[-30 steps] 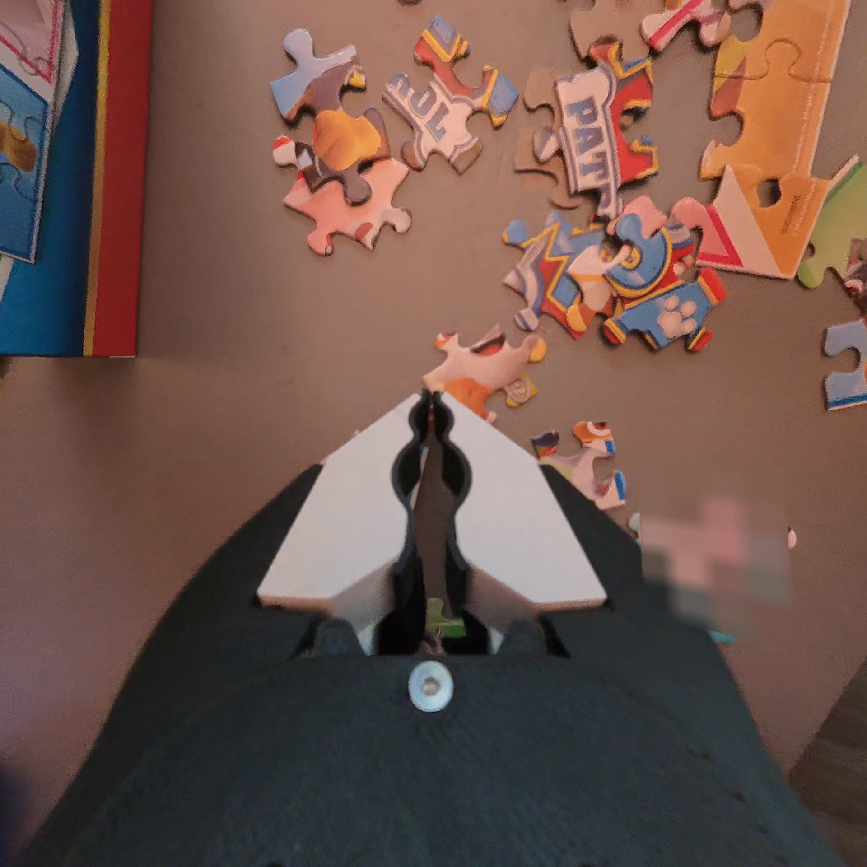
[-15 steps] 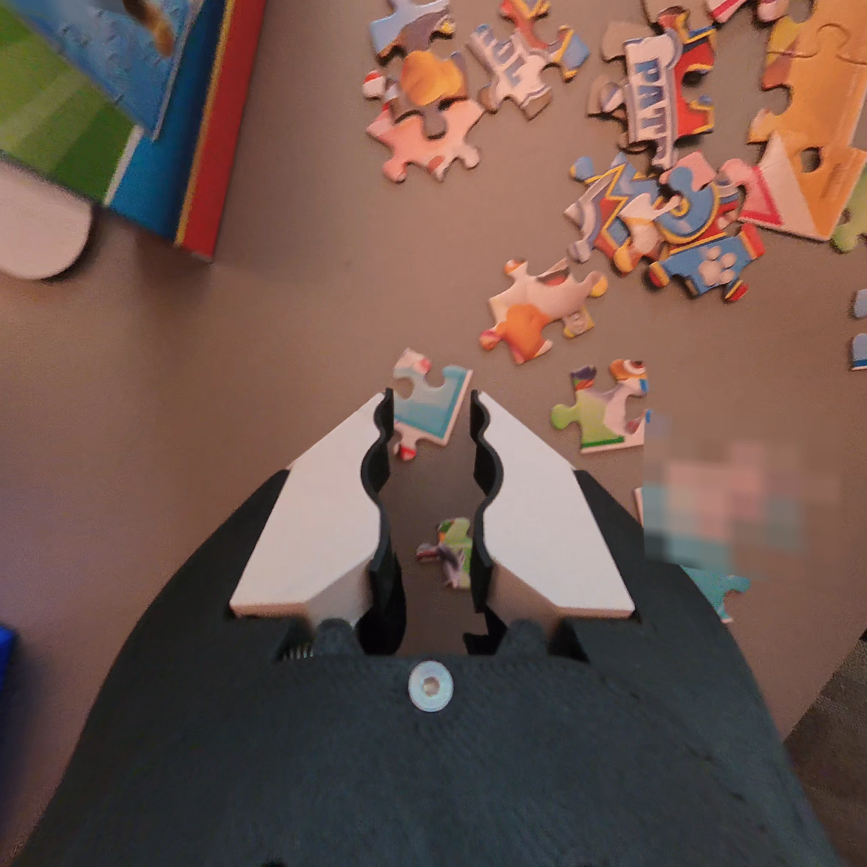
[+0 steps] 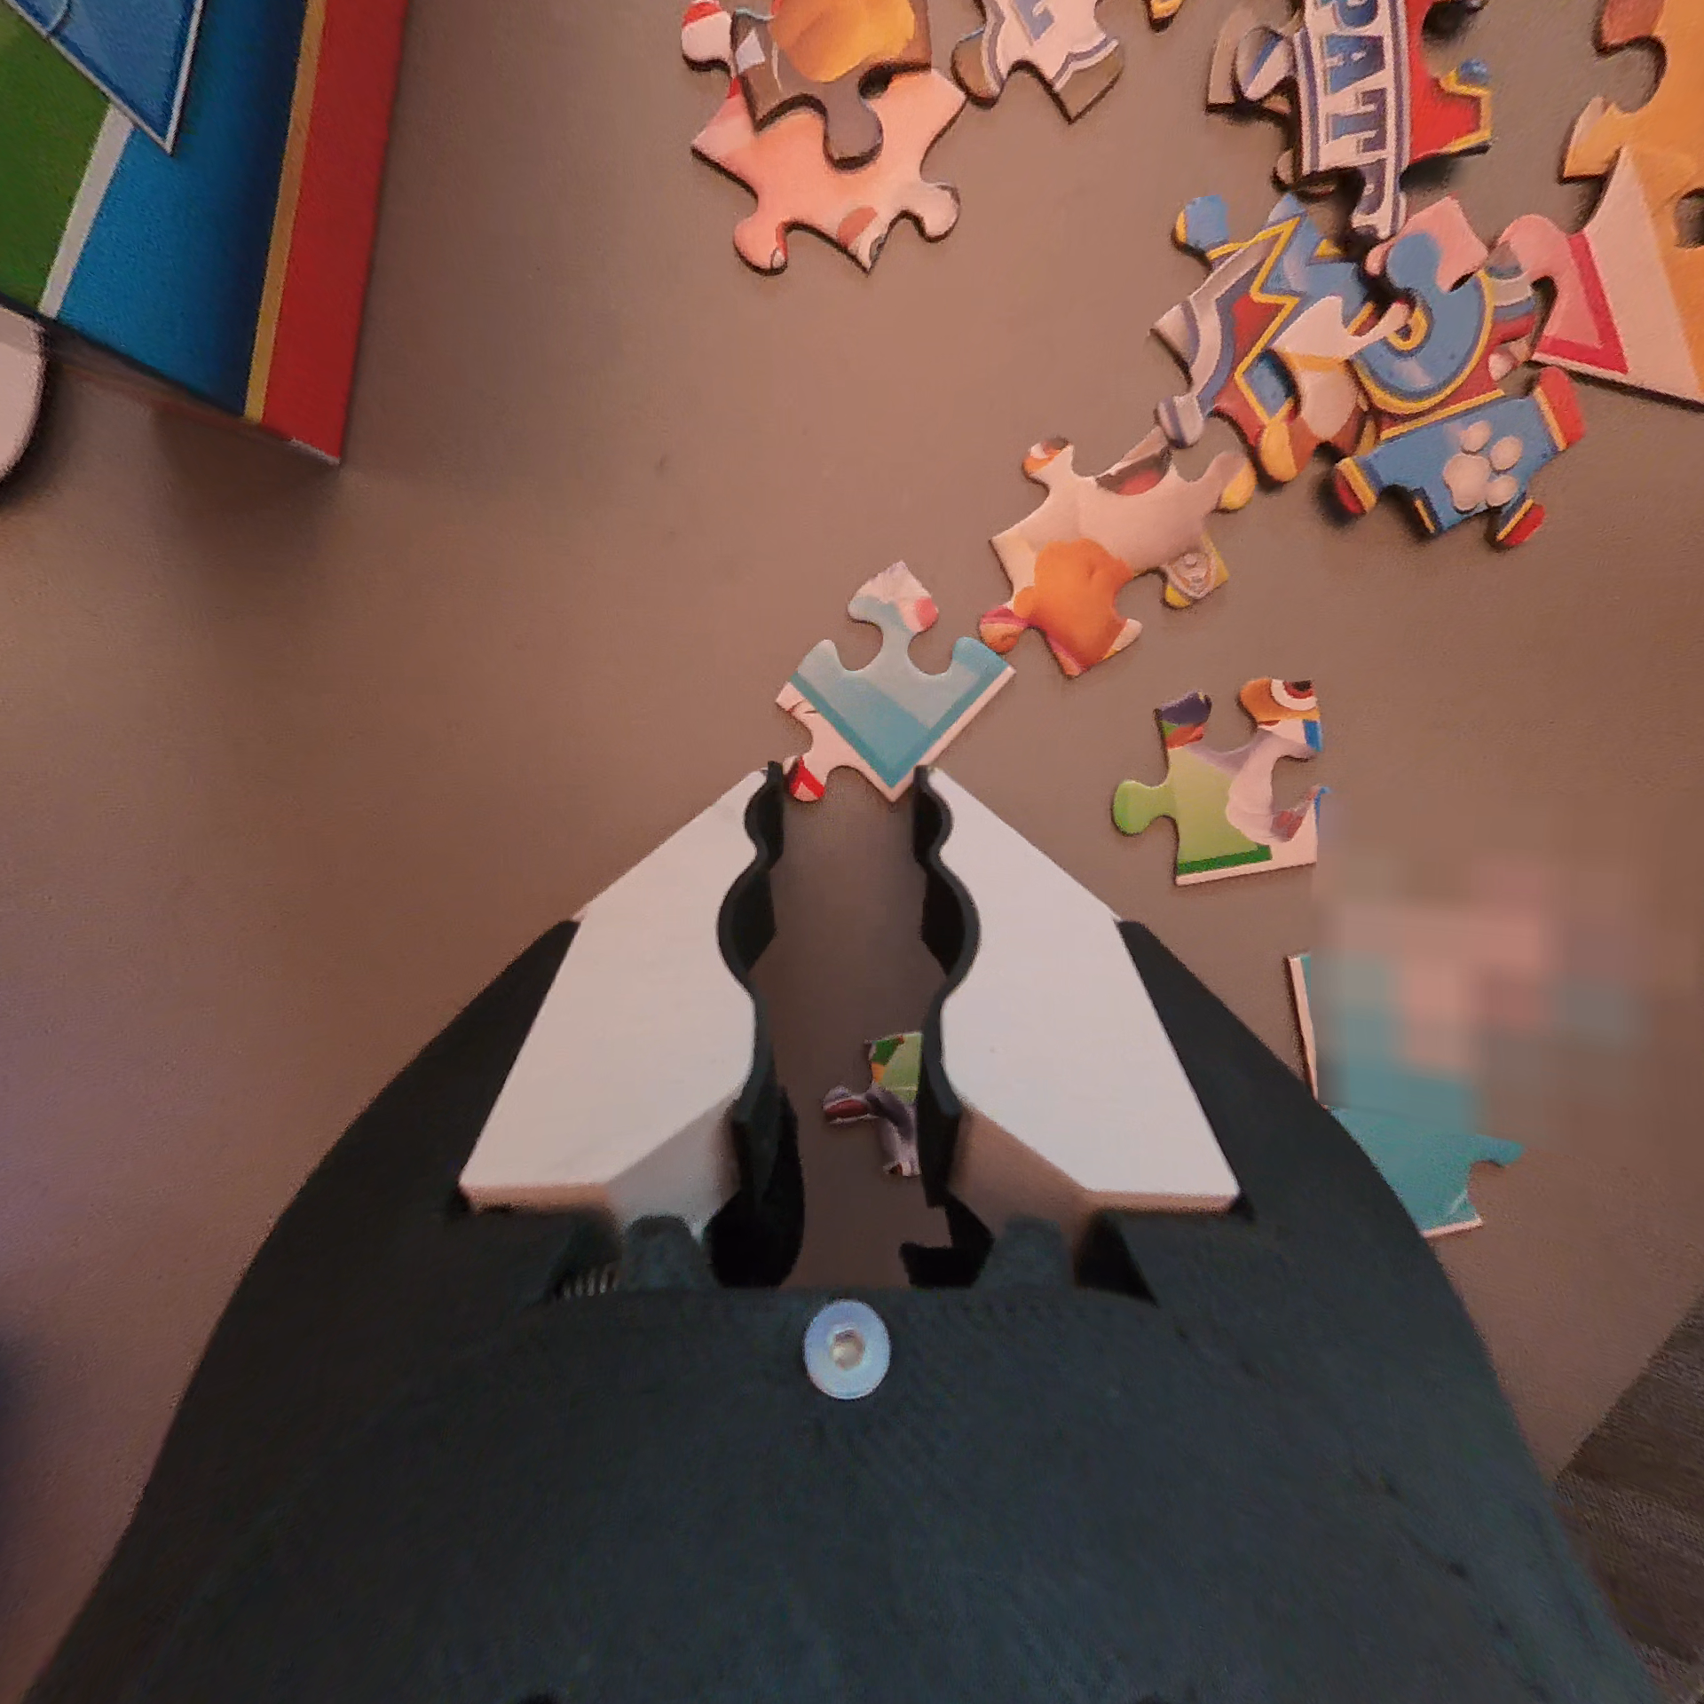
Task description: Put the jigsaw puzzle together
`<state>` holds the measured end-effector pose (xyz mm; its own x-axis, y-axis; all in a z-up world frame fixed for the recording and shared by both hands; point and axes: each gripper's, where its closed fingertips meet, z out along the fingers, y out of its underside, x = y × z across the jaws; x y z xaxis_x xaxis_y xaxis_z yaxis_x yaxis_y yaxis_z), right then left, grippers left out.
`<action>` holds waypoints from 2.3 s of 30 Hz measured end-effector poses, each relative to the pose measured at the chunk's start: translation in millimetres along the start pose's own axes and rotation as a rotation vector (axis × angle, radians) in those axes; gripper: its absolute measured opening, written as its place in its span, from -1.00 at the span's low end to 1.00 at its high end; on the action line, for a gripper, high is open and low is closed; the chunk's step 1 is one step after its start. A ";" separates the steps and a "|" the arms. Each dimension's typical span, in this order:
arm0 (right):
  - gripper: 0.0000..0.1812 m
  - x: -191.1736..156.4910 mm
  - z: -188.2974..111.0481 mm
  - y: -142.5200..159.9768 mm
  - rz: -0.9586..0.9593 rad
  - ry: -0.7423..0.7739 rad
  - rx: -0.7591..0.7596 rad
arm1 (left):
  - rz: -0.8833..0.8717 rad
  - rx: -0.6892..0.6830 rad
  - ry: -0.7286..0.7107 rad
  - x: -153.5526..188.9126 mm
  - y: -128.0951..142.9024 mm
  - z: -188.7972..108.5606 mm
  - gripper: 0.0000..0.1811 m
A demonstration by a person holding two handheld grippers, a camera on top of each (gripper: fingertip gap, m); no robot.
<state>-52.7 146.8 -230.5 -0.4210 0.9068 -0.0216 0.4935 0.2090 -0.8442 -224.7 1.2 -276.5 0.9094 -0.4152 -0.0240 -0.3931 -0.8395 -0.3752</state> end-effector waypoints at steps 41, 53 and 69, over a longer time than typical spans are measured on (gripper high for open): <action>-0.65 -4.2 -1.3 -0.1 -0.034 -0.005 -0.005 | -0.015 0.009 -0.001 23.5 -18.0 3.4 -0.65; -0.65 -6.9 0.9 1.8 -0.047 -0.011 -0.015 | -0.331 -0.059 -0.156 34.8 109.5 -65.3 -0.44; -0.65 -4.9 0.0 3.6 -0.047 -0.002 -0.019 | -0.432 -0.030 -0.060 99.1 151.1 -66.4 -0.47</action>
<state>-48.9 143.1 -233.5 -0.4457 0.8950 0.0170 0.4874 0.2586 -0.8340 -203.0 -190.1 -274.1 0.9972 -0.0031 0.0750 0.0223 -0.9417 -0.3357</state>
